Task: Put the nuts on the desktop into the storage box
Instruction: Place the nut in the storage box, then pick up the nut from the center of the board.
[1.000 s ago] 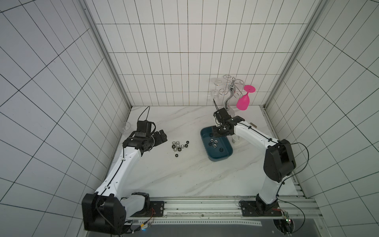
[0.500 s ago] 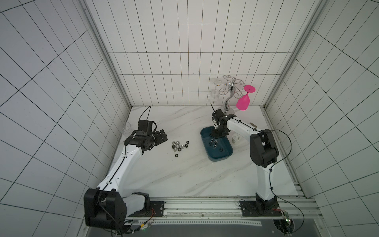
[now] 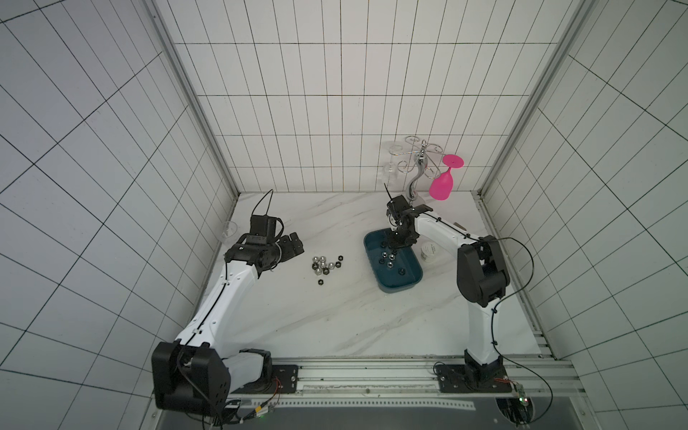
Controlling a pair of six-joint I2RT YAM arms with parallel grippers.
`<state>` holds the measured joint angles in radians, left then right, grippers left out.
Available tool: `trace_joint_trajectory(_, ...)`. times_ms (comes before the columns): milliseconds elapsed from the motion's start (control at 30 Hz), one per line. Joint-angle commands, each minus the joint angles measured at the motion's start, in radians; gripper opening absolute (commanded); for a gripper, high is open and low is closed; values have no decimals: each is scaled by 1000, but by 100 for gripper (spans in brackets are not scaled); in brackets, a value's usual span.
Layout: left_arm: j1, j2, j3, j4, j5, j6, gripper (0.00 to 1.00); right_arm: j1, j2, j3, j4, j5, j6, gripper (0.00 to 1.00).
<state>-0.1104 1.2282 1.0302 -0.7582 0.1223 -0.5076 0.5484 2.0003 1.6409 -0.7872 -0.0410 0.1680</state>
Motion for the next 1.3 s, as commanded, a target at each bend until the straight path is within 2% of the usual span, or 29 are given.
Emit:
trace_joint_trajectory(0,1,5,30,2,-21,8,98,68,-141,-34,10,-6,10,40)
trace_joint_trajectory(167,28,10,24,-19,-35,4,98,211,-220,-83,49,-30,18,46)
trace_joint_trajectory(400,83,-20,-21,-31,-48,4,98,339,-134,-34,74,-49,50,49)
trace_joint_trajectory(700,108,-28,-34,-65,-72,3,98,418,47,108,18,-71,33,49)
trace_joint_trajectory(933,145,-44,-48,-97,-133,-18,98,490,127,154,15,-85,35,50)
trace_joint_trajectory(1267,202,-92,-70,-118,-173,-28,98,551,286,310,-40,-78,19,50)
